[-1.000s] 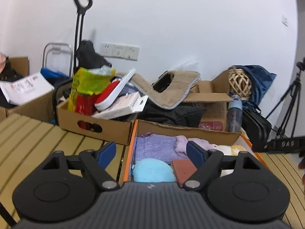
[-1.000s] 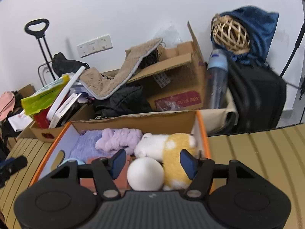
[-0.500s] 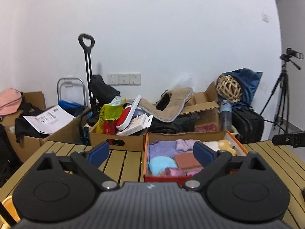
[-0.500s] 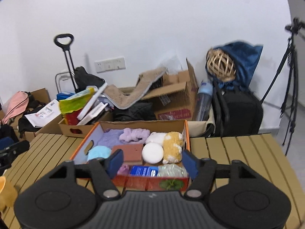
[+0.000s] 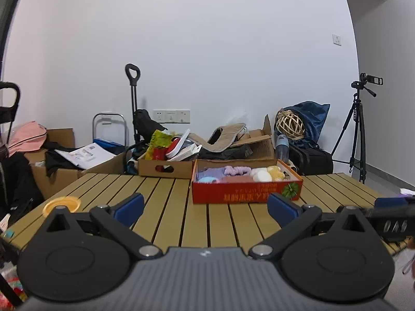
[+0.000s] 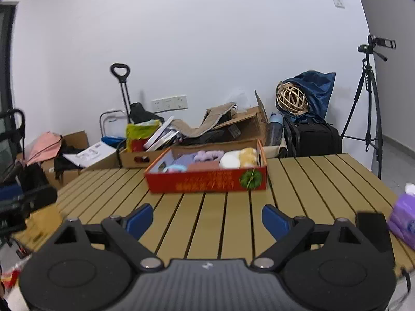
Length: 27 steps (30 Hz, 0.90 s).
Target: Organize soft objects
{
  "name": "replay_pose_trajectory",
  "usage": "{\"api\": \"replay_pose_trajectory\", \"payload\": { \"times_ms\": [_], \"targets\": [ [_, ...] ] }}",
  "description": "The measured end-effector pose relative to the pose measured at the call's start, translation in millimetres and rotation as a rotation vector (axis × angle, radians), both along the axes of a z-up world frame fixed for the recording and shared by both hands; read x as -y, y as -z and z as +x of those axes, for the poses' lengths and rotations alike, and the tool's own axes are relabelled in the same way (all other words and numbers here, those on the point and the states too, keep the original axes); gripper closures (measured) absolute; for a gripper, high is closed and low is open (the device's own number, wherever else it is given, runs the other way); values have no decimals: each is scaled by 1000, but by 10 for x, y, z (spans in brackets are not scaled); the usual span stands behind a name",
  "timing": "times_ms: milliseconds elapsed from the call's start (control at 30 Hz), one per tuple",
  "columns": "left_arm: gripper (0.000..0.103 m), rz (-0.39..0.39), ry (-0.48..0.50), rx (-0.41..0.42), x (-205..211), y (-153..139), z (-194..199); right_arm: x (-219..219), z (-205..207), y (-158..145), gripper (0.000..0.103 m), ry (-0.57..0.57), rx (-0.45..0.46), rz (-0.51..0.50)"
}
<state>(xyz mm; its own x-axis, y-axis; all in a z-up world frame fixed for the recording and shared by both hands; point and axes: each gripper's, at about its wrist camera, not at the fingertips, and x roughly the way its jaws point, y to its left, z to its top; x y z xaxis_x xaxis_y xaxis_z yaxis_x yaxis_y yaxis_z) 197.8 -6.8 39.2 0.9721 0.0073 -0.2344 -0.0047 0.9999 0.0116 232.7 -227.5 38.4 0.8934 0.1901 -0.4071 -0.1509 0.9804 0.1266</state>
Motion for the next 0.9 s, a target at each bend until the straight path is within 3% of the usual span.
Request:
{"api": "replay_pose_trajectory", "payload": {
  "times_ms": [200, 333, 533, 733, 900],
  "targets": [
    [0, -20, -6, 27, -35, 148, -659, -227, -791, 195, 11, -27, 78, -40],
    [0, -18, 6, 21, -87, 197, -939, -277, -1156, 224, 4, -51, 93, -39],
    [0, -45, 35, 1, -114, 238, -1242, -290, -1680, 292, 4, -15, 125, -51],
    [0, -43, 8, 38, -106, 264, -1578, -367, -2093, 320, 3, -28, 149, -91],
    [0, -24, 11, 49, -100, 205, -1596, -343, -2166, 253, 2, -19, 184, -90]
  ]
}}
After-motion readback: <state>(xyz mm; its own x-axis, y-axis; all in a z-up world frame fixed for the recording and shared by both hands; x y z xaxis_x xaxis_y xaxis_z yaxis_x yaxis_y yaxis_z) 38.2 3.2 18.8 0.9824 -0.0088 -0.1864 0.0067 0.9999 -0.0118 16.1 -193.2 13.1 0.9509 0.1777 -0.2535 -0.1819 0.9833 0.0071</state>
